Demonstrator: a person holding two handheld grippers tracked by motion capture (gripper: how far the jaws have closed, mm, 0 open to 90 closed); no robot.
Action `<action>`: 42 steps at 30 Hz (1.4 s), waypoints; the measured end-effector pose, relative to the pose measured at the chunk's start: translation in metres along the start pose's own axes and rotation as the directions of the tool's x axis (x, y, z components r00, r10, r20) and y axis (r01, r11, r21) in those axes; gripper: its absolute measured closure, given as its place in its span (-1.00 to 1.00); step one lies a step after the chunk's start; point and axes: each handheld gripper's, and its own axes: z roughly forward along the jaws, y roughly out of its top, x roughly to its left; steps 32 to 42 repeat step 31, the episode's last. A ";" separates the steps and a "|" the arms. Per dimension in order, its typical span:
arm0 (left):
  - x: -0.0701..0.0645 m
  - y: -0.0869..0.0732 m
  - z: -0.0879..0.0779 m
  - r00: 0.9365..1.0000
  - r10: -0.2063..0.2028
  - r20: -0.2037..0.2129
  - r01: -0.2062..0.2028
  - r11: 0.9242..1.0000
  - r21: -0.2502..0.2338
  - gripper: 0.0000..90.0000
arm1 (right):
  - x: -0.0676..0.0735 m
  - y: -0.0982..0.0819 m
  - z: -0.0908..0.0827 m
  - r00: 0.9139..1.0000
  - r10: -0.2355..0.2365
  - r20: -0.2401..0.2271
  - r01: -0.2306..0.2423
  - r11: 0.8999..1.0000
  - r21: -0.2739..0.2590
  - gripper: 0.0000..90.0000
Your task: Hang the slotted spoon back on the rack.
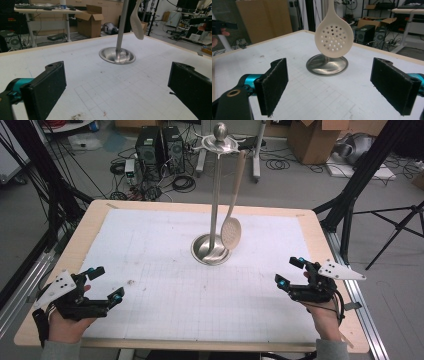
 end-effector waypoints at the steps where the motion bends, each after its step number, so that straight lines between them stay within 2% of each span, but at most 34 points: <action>1: 0.000 0.000 0.000 1.000 -0.002 0.000 0.002 1.000 0.000 -0.95 | -0.001 -0.002 -0.003 1.000 0.004 0.003 -0.004 1.000 -0.005 -0.68; 10: 0.000 -0.002 0.000 1.000 -0.004 -0.004 0.004 1.000 0.007 -0.95 | -0.005 -0.015 -0.024 0.999 0.039 0.038 -0.037 0.998 -0.045 -0.71; 16: 0.001 -0.005 0.001 1.000 -0.006 -0.009 0.006 1.000 0.017 -0.95 | -0.006 -0.024 -0.036 0.997 0.040 0.064 -0.037 0.998 -0.055 -0.72; 20: 0.002 -0.008 0.002 1.000 -0.009 -0.015 0.009 1.000 0.021 -0.95 | -0.007 -0.033 -0.044 0.995 0.046 0.090 -0.043 0.998 -0.043 -0.73; 24: 0.003 -0.010 0.003 1.000 -0.008 -0.024 0.009 0.999 0.033 -0.95 | -0.011 -0.042 -0.054 0.990 0.075 0.117 -0.071 0.997 -0.039 -0.74; 27: 0.003 -0.013 0.004 1.000 -0.005 -0.031 0.006 0.999 0.048 -0.95 | -0.013 -0.043 -0.059 0.985 0.103 0.141 -0.094 0.993 -0.069 -0.74; 31: 0.002 -0.018 0.005 0.999 -0.002 -0.042 0.005 0.997 0.074 -0.95 | -0.015 -0.039 -0.060 0.982 0.084 0.170 -0.073 0.995 -0.075 -0.74; 42: 0.002 -0.018 0.005 0.999 -0.002 -0.042 0.005 0.997 0.074 -0.95 | -0.015 -0.039 -0.060 0.982 0.084 0.170 -0.073 0.995 -0.075 -0.74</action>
